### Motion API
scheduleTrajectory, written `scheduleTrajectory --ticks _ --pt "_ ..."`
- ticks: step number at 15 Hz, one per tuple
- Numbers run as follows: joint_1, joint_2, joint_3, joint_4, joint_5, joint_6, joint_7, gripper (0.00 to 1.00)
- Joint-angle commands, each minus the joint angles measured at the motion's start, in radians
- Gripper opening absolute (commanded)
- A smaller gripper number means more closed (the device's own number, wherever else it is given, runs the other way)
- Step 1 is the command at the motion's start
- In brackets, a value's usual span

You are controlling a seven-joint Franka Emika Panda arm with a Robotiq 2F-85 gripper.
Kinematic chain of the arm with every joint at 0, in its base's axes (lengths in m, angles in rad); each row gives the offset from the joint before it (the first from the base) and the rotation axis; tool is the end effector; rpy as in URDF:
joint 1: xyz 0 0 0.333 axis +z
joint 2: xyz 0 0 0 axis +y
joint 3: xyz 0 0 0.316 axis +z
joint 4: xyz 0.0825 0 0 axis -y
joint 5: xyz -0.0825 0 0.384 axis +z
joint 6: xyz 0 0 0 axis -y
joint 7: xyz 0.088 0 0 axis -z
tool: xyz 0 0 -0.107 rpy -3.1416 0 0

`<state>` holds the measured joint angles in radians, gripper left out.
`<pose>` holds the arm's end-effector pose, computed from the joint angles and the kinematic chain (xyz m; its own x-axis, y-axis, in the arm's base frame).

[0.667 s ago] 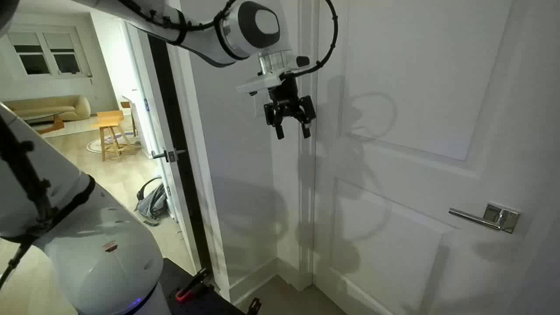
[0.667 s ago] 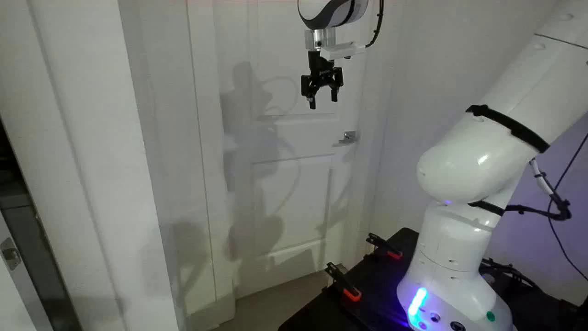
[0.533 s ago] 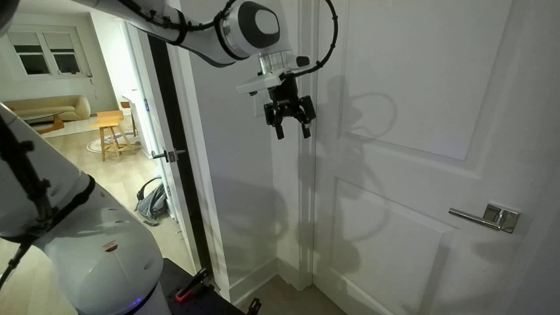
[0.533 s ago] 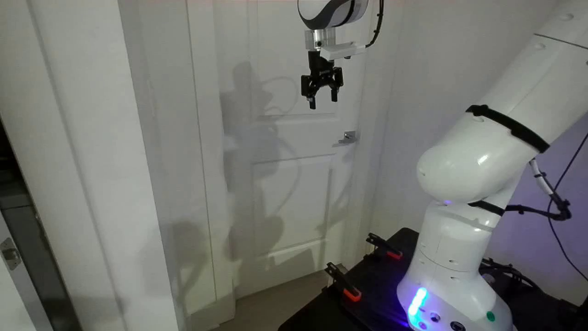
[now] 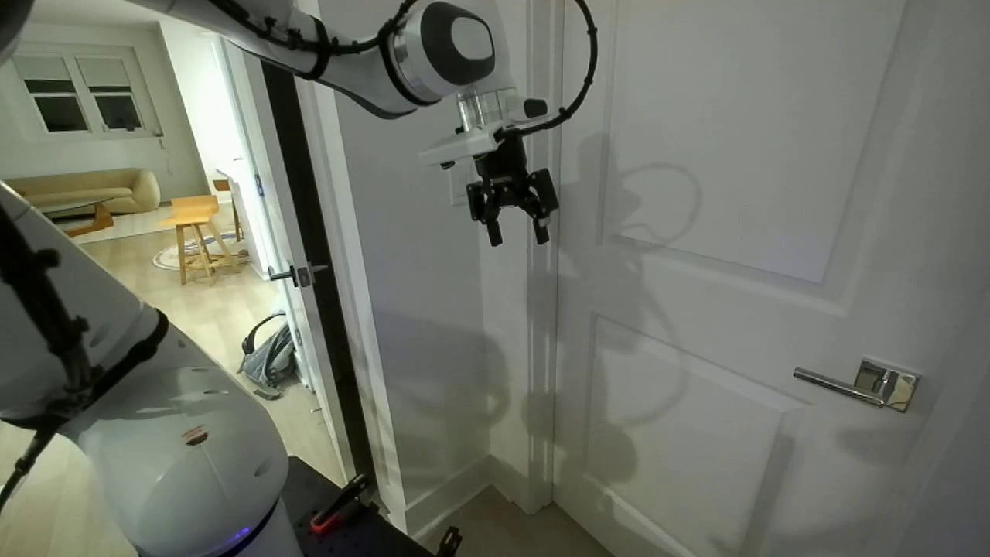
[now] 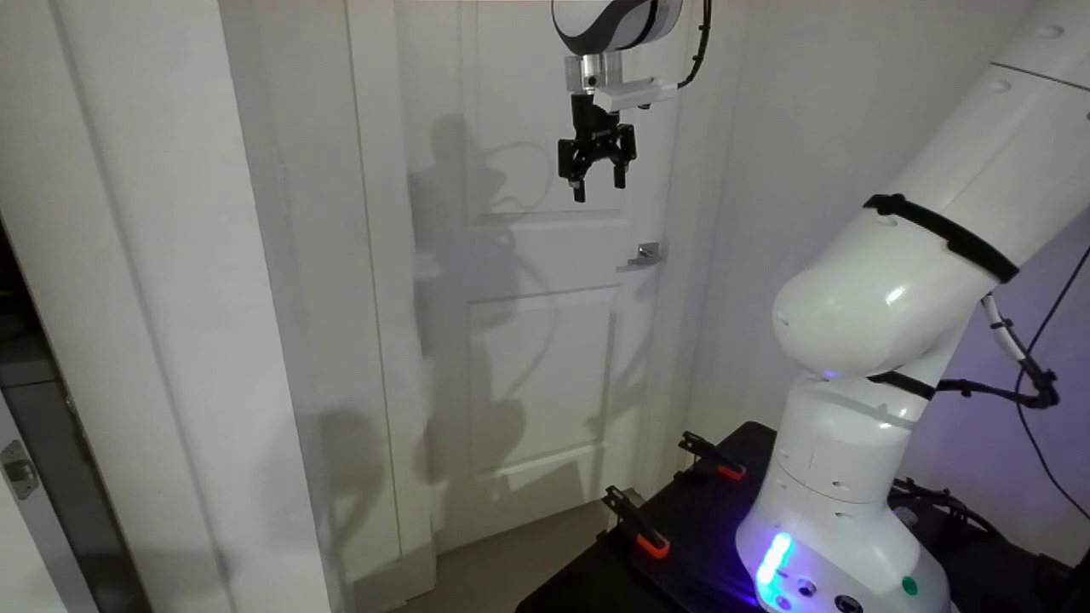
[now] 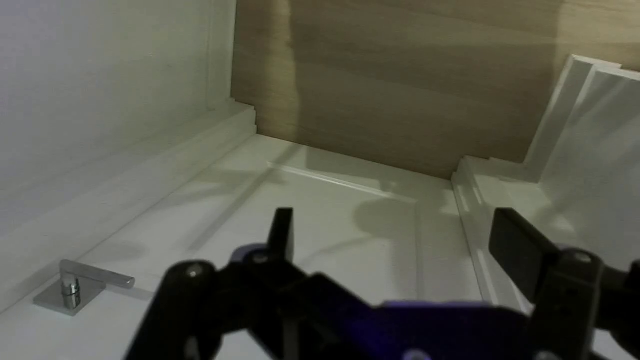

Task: Turn on the light

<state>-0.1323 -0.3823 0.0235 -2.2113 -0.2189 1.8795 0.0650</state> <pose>0.4404 -0.0635 0.5381 0.9926 -0.1072 0.0569 -0.1170 -0.9695 0.2153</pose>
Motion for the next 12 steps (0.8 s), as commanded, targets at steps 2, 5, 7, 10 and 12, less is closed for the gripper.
scheduleTrajectory --ticks 2,5,7,10,12 --pt "0.022 0.001 -0.018 0.002 -0.007 -0.003 0.006 1.00" --pt "0.036 0.004 0.005 0.004 -0.036 0.037 0.021 1.00" --pt "0.059 -0.002 0.029 0.002 -0.074 0.101 0.025 1.00" --pt "0.090 -0.028 0.060 -0.013 -0.148 0.231 0.016 1.00" --pt "0.106 -0.046 0.075 -0.027 -0.176 0.318 0.011 1.00"
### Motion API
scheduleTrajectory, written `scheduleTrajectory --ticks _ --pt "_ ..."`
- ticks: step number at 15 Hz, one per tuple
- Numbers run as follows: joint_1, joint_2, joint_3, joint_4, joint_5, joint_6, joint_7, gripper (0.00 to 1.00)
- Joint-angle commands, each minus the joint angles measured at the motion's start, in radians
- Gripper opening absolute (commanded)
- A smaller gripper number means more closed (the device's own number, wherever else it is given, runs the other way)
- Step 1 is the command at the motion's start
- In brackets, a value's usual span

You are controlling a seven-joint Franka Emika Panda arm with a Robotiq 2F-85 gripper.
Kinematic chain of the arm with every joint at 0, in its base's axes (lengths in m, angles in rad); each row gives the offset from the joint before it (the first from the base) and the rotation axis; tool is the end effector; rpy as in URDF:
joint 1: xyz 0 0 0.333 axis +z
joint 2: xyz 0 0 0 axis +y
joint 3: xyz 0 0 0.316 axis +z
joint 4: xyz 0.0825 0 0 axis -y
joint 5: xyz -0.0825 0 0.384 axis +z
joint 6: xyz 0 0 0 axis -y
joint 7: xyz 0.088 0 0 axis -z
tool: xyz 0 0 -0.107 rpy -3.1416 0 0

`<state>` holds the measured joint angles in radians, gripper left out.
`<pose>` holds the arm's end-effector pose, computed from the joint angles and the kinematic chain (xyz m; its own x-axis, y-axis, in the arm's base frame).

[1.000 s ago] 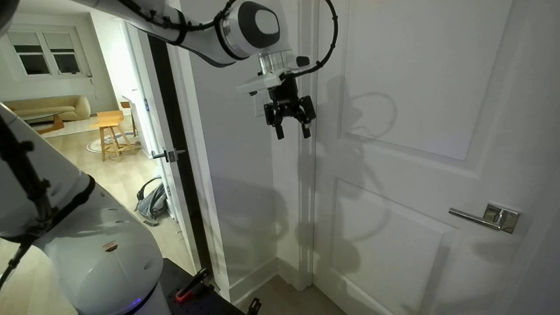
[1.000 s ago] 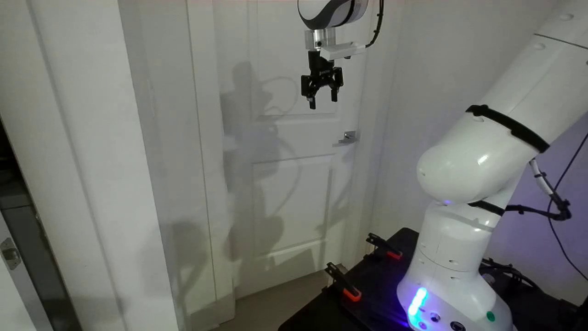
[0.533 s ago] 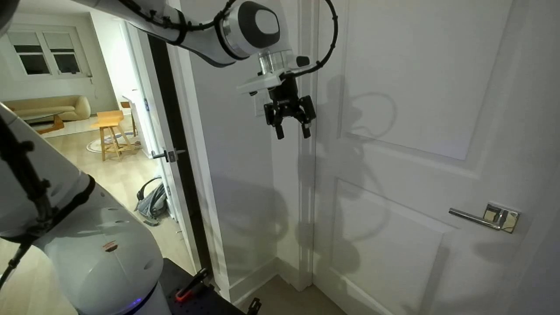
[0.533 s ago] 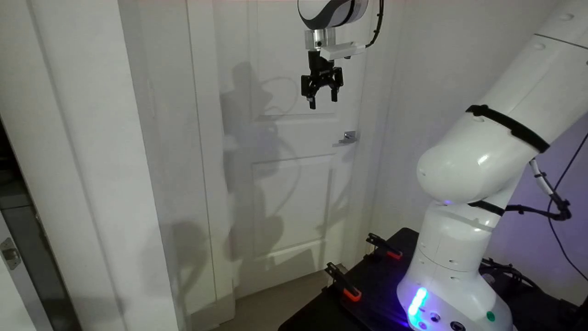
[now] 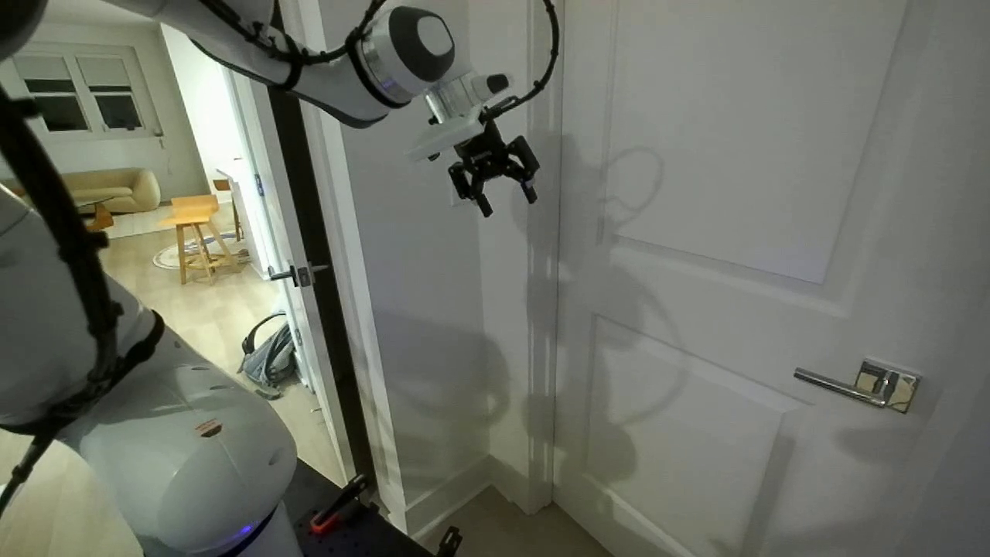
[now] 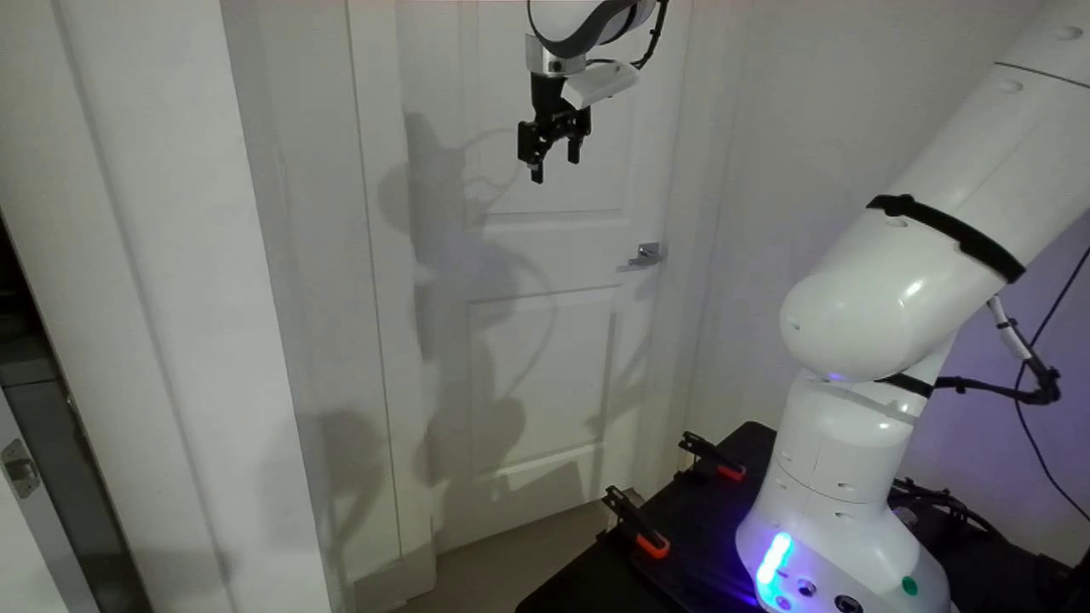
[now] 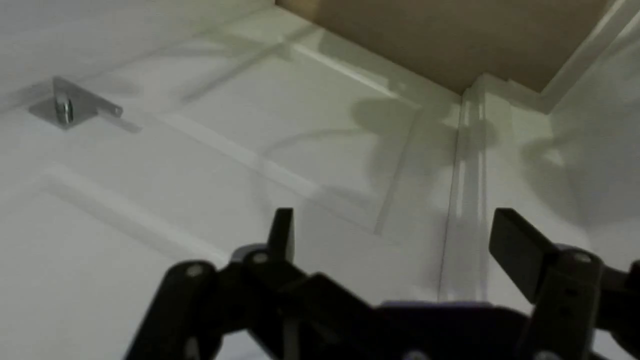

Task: Turn on the light

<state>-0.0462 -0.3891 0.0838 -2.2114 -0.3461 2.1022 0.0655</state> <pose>0.4641 0.0058 0.5651 0.9532 0.1483 0.2633 0.0517 -0.9384 0.3417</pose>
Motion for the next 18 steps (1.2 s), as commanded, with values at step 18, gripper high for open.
scheduleTrajectory --ticks 18 --pt "0.134 0.056 -0.019 -0.204 0.038 0.852 -0.307 0.66"
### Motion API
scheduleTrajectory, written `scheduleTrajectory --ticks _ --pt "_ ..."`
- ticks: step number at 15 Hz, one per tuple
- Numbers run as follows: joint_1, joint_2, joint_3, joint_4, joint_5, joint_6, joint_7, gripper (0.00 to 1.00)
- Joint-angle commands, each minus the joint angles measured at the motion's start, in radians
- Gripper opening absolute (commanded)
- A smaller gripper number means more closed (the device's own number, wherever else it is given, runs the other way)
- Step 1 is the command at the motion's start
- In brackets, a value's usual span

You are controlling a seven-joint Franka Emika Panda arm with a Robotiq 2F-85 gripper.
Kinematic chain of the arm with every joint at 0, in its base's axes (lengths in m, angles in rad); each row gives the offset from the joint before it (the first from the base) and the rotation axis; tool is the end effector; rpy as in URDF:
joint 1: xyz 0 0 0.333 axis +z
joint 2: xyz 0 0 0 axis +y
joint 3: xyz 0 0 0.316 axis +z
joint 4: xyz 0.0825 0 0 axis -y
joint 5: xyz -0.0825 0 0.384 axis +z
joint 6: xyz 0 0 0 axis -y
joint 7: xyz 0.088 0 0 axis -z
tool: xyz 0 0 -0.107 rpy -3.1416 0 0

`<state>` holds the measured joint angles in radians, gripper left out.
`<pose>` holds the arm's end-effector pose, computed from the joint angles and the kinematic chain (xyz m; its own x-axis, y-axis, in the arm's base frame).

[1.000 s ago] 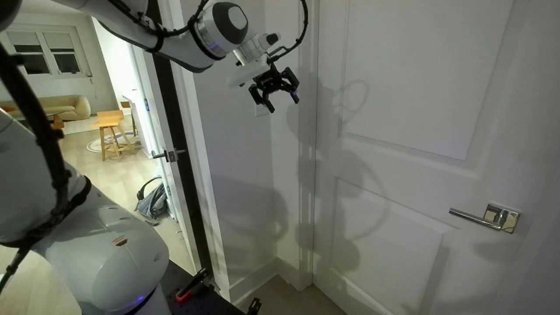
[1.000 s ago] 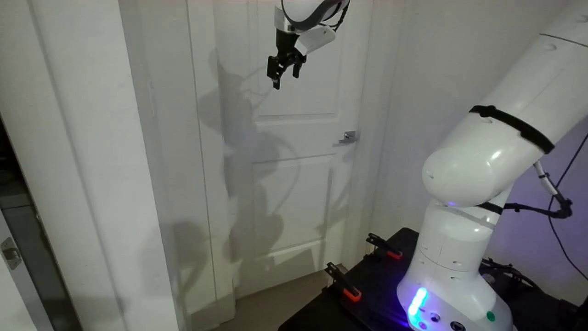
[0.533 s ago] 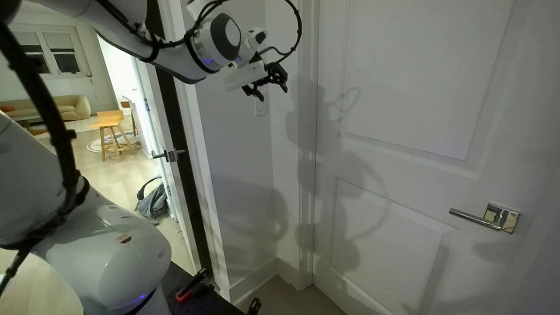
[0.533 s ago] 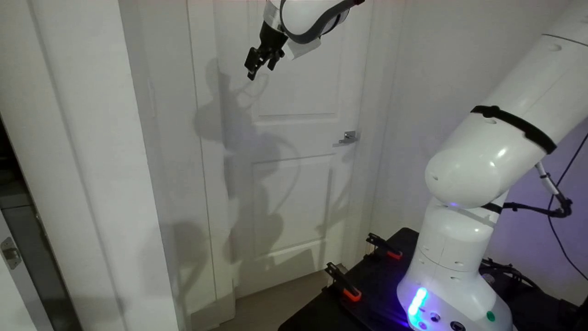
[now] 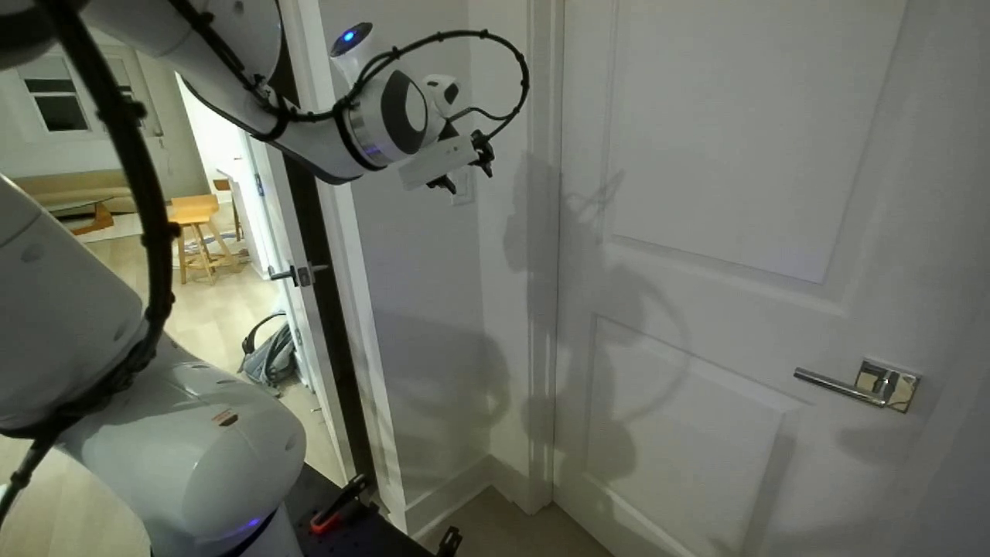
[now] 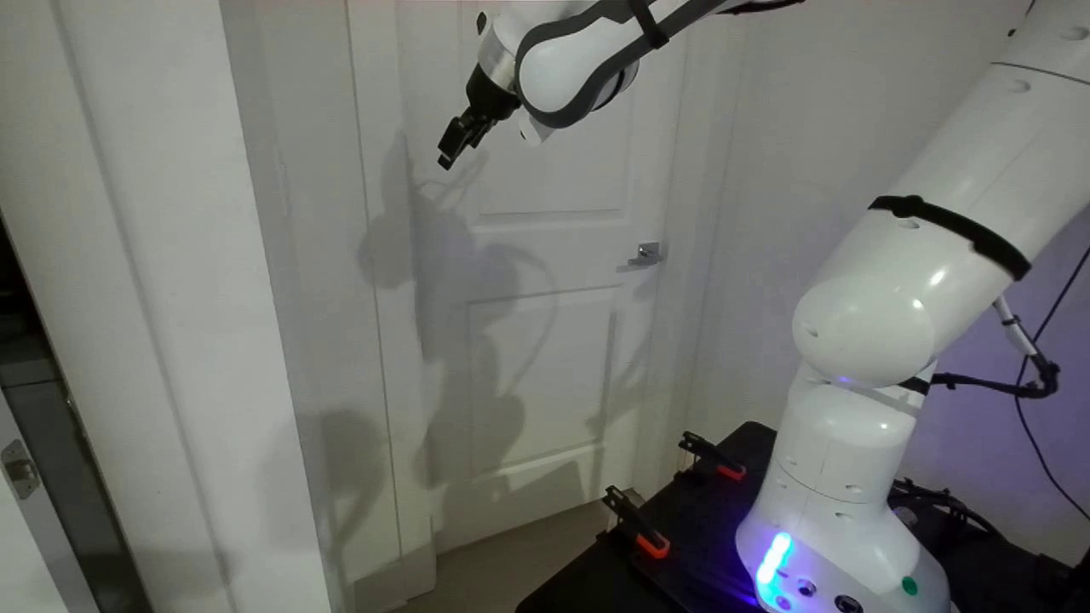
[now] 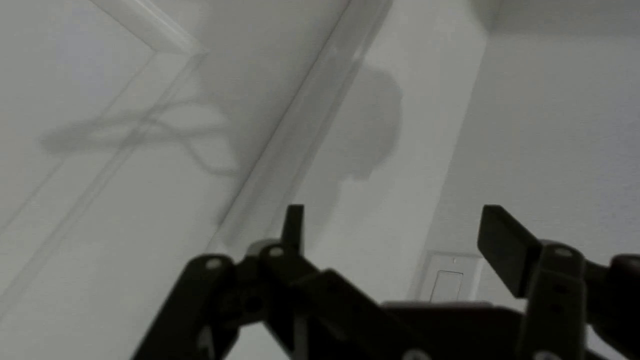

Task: Turn on the light

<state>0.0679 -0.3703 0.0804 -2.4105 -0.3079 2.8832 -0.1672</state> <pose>0.4715 0.0918 0.5483 0.5409 0.5488 0.6373 0.3656 -0.8358 0.4095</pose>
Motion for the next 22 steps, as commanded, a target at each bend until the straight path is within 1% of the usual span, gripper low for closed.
scheduleTrajectory --ticks 1,3,5,8,9,10,15,16,22 --pt "0.025 0.054 -0.017 -0.007 0.002 0.092 -0.093 0.56" --pt "0.024 0.091 -0.012 -0.007 -0.007 0.138 -0.116 0.40" --pt "0.020 0.140 -0.007 0.005 -0.018 0.182 -0.134 0.27" --pt "0.015 0.215 -0.007 0.032 -0.025 0.246 -0.153 0.03" --pt "0.014 0.238 -0.006 0.044 -0.027 0.266 -0.157 0.01" --pt "0.011 0.259 -0.006 0.055 -0.031 0.288 -0.158 0.00" --pt "-0.017 0.376 0.004 0.137 -0.109 0.382 -0.145 0.00" --pt "-0.003 0.393 -0.008 0.151 -0.090 0.390 -0.174 0.00" --pt "-0.005 0.527 -0.009 0.291 -0.093 0.438 -0.207 0.00"
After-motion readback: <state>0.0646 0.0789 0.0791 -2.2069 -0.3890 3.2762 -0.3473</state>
